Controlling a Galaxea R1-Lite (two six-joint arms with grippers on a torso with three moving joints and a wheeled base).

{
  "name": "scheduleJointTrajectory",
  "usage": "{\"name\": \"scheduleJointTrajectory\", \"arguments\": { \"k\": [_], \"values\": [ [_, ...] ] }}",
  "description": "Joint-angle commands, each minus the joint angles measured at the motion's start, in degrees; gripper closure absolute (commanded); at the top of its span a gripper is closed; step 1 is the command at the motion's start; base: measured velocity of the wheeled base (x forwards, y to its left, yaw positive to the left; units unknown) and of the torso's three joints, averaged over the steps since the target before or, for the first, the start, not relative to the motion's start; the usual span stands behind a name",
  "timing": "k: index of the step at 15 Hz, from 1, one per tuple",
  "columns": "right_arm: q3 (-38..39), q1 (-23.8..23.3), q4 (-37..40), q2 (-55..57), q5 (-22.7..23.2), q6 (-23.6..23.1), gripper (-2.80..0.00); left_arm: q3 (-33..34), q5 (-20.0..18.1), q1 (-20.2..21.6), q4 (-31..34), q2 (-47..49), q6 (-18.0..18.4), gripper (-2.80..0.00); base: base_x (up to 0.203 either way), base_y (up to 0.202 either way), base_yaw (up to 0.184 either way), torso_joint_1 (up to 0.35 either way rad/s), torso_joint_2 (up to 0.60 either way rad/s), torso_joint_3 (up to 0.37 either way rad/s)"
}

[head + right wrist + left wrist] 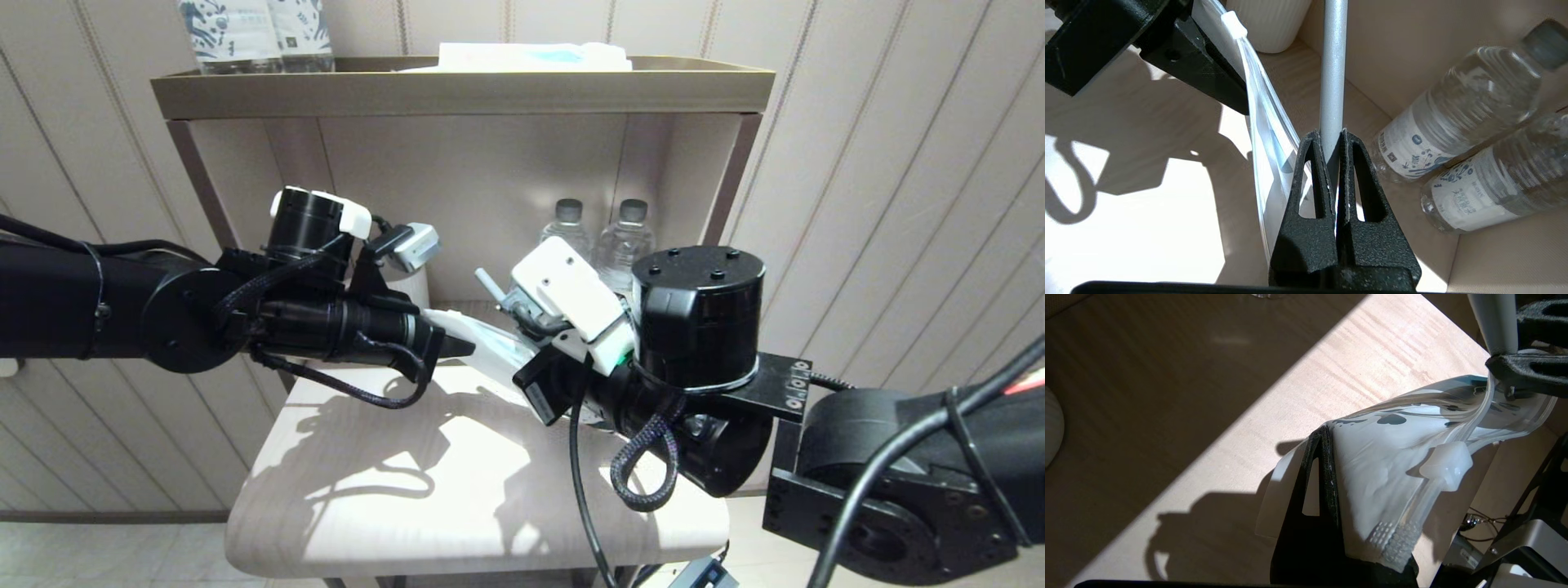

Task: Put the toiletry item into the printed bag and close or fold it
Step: Place the toothbrush in the storage bag

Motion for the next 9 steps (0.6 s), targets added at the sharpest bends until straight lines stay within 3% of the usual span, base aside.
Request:
{"name": "scheduleJointTrajectory", "arguments": {
  "k": [1,9],
  "values": [
    [-0.78,-0.26,0.4,-0.42,0.32,-2.25,0.0,-0.15,-0.15,0.28,-0.05,0.09,0.02,0.0,0.0,0.0,0.0,0.0,0.0,0.0],
    [-2.17,-5.17,12.1,-3.51,8.41,-3.4,0.0,-0.52,-0.15,0.72,-0.05,0.82,0.11,0.0,0.0,0.0,0.0,0.0,0.0,0.0]
  ]
}}
